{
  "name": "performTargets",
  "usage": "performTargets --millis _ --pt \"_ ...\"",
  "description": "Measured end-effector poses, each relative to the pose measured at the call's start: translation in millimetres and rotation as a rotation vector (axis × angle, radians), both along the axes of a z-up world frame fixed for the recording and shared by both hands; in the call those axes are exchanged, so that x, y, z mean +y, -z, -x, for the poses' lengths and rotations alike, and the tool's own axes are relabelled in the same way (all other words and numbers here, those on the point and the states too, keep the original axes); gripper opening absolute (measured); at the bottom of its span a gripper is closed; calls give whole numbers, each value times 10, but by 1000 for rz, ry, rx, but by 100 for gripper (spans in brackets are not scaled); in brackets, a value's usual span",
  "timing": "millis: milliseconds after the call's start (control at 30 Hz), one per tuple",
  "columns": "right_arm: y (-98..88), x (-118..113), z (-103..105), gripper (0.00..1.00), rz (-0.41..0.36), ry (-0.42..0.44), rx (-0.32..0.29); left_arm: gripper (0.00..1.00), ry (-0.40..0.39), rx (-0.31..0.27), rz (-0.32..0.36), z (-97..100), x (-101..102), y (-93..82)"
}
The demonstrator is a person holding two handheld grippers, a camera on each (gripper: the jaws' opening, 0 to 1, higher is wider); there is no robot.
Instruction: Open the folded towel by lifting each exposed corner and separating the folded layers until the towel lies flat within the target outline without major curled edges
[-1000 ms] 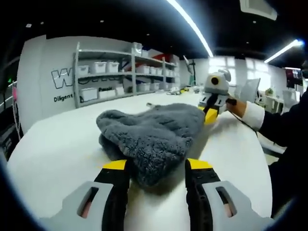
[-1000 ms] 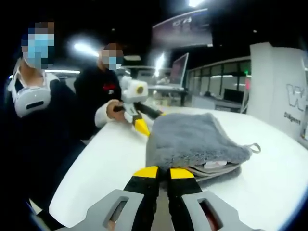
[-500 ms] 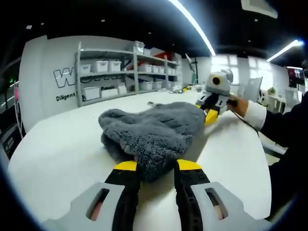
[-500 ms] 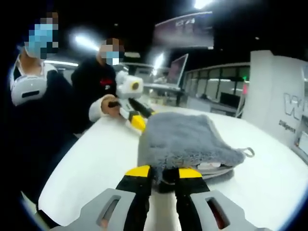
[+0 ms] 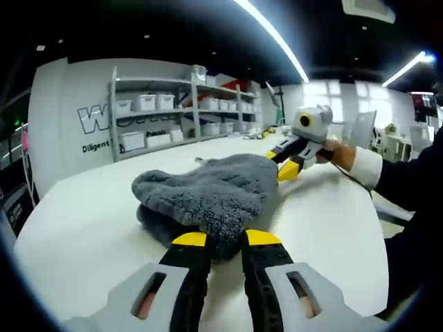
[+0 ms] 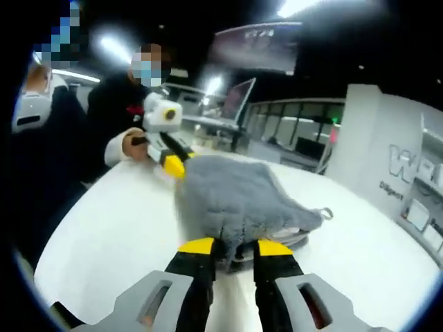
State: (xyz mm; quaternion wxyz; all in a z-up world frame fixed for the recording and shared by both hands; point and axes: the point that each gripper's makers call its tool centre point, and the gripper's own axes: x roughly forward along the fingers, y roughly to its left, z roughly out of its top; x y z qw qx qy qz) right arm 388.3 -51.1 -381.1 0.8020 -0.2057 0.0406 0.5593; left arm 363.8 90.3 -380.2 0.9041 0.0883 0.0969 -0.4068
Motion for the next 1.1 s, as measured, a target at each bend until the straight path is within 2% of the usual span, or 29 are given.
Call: performTargets --millis 67,200,400,467,500,567,667,1100 --pt "3 -5 -21 16 3 8 -8 15 2 -36 -26 -8 -7 -12" --pt "1 -30 -70 17 7 28 -16 15 12 -19 -28 57 -68 14" --pt "-10 -49 -139 20 5 58 -25 15 18 -21 -23 83 -86 4" --pt "-14 -59 -166 21 5 73 -30 14 22 -38 -31 99 -98 -10" --pt "-16 -72 -192 21 7 87 -37 14 54 -45 -27 131 -135 -20" --pt "-19 -101 -249 21 9 113 -43 14 101 -2 27 204 -188 -37" --pt "-21 -123 -304 23 3 140 -42 14 111 -22 28 219 -198 -65" --pt "-55 -157 -459 26 19 220 -108 14 155 -46 -35 290 -282 11"
